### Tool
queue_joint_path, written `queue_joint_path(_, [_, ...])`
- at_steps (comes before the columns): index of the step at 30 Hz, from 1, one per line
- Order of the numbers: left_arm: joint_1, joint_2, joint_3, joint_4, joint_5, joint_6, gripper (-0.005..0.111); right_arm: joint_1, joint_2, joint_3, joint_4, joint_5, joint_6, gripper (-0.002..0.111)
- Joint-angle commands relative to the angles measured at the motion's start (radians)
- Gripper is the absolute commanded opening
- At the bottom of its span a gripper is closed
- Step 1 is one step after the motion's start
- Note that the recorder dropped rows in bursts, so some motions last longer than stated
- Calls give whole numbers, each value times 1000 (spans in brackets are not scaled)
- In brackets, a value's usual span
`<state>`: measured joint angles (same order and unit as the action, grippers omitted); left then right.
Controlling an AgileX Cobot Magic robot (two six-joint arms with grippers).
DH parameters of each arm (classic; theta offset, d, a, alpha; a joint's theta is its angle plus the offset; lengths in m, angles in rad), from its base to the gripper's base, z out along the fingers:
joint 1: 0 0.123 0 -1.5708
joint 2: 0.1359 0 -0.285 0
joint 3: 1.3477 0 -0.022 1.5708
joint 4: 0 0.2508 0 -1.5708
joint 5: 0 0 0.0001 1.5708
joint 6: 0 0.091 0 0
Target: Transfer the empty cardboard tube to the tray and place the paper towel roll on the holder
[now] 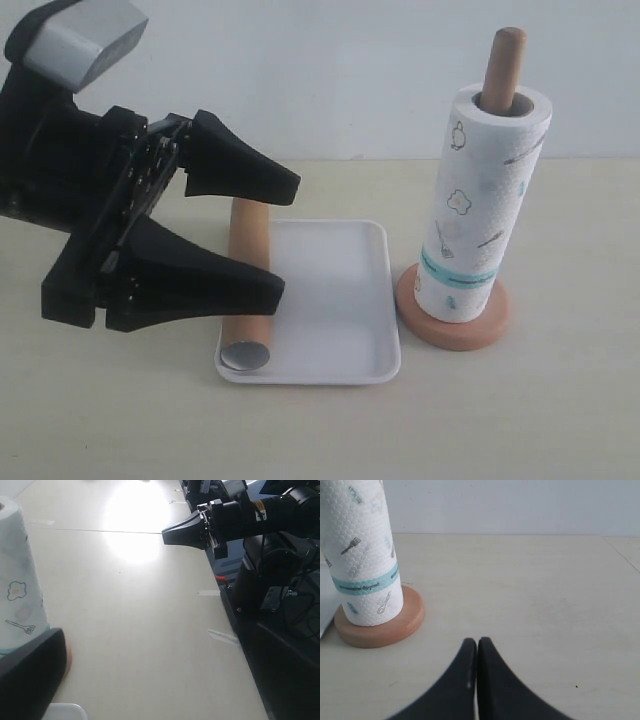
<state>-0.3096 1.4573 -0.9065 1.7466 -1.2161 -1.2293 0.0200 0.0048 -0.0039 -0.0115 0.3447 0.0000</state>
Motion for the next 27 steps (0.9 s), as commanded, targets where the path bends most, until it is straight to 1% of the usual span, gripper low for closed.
queue_joint_path(1, [3, -5, 4, -9, -5, -8, 92, 3, -5, 4, 1, -10, 0, 0])
queue_joint_path(9, [3, -9, 4, -11, -5, -28, 92, 3, -5, 4, 1, -10, 0, 0])
queue_joint_path(14, [3, -89, 30, -13, -5, -26, 92, 3, -5, 4, 1, -10, 0, 0])
queue_joint_path(16, [3, -157, 62, -26, 44, -26, 92, 3, -5, 4, 1, -10, 0, 0])
queue_joint_path(19, [3, -306, 150, -88, 203, -7, 92, 3, -5, 4, 1, -10, 0, 0])
queue_joint_path(22, [3, -491, 277, -204, 368, 22, 92, 3, -5, 4, 1, -10, 0, 0])
queue_joint_path(24, [3, -641, 381, -297, 455, 23, 92, 3, -5, 4, 1, -10, 0, 0])
queue_joint_path(27, [3, -859, 525, -430, 507, 15, 92, 3, -5, 4, 1, -10, 0, 0])
